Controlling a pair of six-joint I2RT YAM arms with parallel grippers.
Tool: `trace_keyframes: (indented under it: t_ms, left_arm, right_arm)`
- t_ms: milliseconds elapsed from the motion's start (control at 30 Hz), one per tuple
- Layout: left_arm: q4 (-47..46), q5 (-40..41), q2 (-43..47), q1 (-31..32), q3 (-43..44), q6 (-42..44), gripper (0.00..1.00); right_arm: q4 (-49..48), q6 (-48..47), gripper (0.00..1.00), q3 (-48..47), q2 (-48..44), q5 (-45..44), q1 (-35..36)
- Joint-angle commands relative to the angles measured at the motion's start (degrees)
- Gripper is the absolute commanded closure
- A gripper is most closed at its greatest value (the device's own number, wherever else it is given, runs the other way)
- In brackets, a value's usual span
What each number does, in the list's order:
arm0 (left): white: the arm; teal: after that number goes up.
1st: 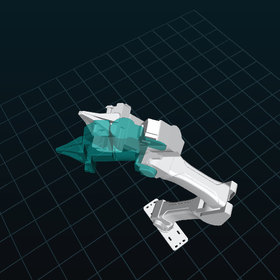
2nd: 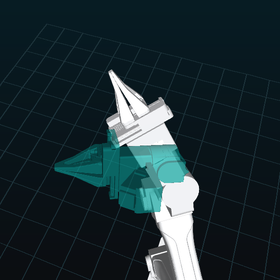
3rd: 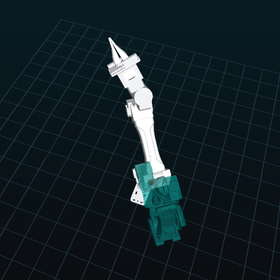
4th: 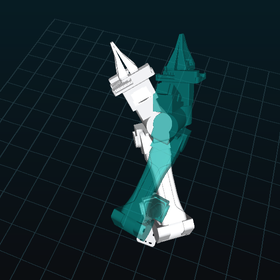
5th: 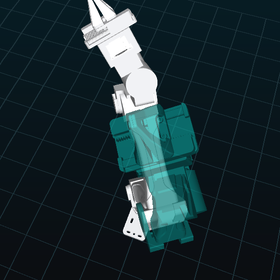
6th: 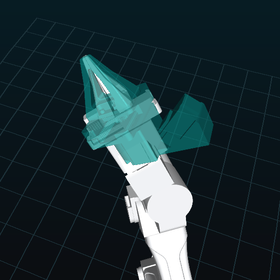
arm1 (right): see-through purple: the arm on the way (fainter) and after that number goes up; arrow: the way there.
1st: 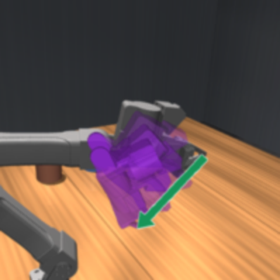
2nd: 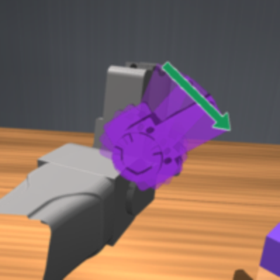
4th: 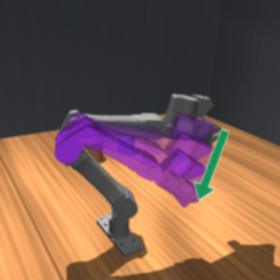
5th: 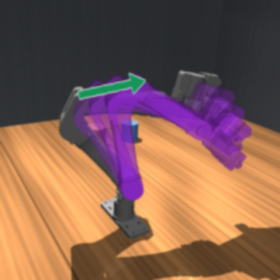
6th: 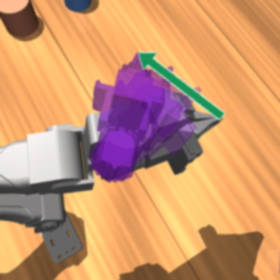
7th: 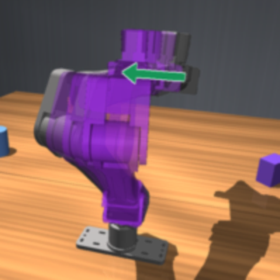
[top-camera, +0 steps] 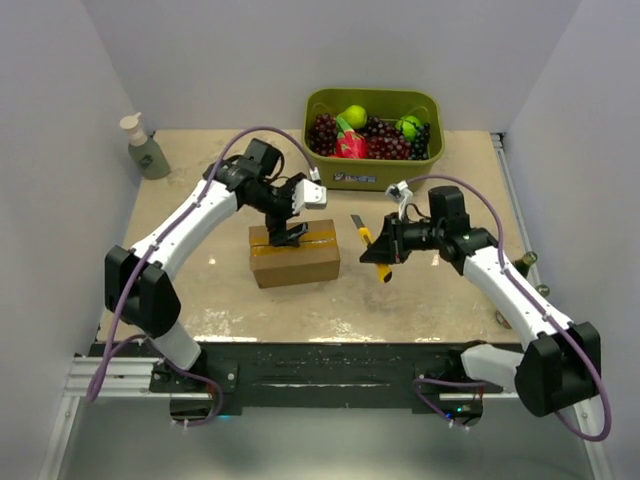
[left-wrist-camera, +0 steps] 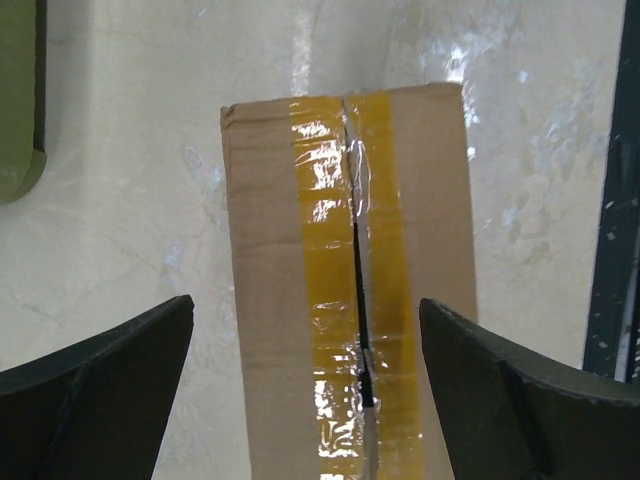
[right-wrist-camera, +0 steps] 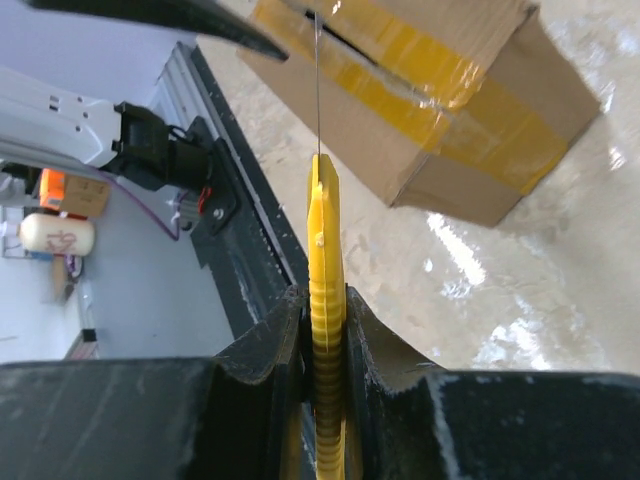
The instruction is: Unpack the express box
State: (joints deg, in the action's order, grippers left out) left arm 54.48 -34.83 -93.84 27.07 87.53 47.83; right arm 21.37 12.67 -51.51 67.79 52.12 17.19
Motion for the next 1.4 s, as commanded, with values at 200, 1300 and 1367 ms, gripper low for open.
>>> trace_keyframes:
  t_ms: [200, 1300, 1367]
  left_arm:
    - [2.6, 2.3, -6.1, 0.5, -0.7, 6.8, 0.0]
    - [0.0, 8.4, -7.3, 1.2, -1.3, 3.8, 0.03]
    - [0.0, 8.4, -7.3, 1.3, -1.4, 3.7, 0.03]
  right_arm:
    - [6.8, -10.7, 1.0, -4.9, 12.3, 8.9, -0.1]
    - [52.6, -52.7, 1.0, -27.2, 43.6, 19.4, -3.2]
    - [54.1, -54.9, 1.0, -28.2, 44.5, 19.8, -3.2]
